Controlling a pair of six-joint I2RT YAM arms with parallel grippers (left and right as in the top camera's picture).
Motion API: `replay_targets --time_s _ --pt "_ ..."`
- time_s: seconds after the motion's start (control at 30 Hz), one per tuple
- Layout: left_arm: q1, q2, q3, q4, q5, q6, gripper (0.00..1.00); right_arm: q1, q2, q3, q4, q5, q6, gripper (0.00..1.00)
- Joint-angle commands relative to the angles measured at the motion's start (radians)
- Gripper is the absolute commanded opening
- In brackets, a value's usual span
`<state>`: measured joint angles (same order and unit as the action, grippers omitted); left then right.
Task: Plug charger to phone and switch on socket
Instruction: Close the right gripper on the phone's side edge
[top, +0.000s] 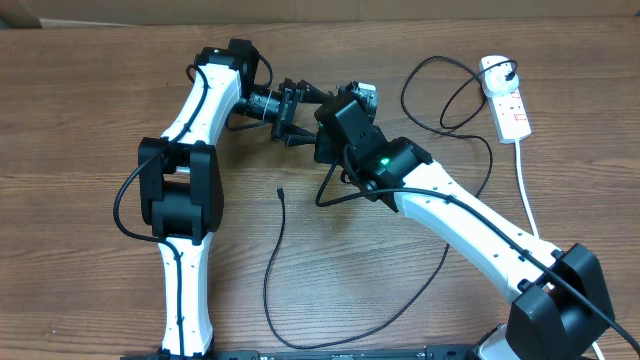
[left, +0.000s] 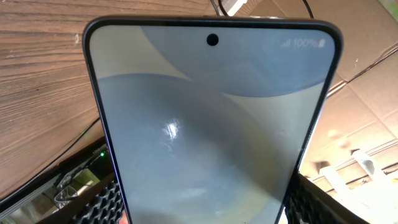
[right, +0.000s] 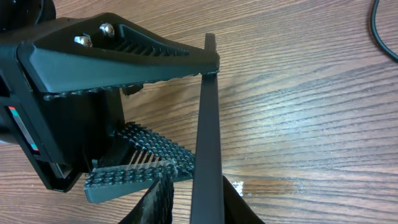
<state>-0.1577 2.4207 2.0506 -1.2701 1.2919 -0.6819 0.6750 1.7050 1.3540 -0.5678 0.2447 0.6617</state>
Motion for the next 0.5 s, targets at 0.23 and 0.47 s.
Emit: replay_targets --time_s 0.23,0.47 --pt "-0.014 -0.001 0.028 0.0 0.032 -0.005 0.63 -0.003 0.003 0.026 0.011 0.02 -0.01 0.15" --pt "-0.014 -0.001 0.028 0.0 0.032 0.006 0.67 -0.003 0.003 0.026 0.011 0.02 -0.007 0.07"
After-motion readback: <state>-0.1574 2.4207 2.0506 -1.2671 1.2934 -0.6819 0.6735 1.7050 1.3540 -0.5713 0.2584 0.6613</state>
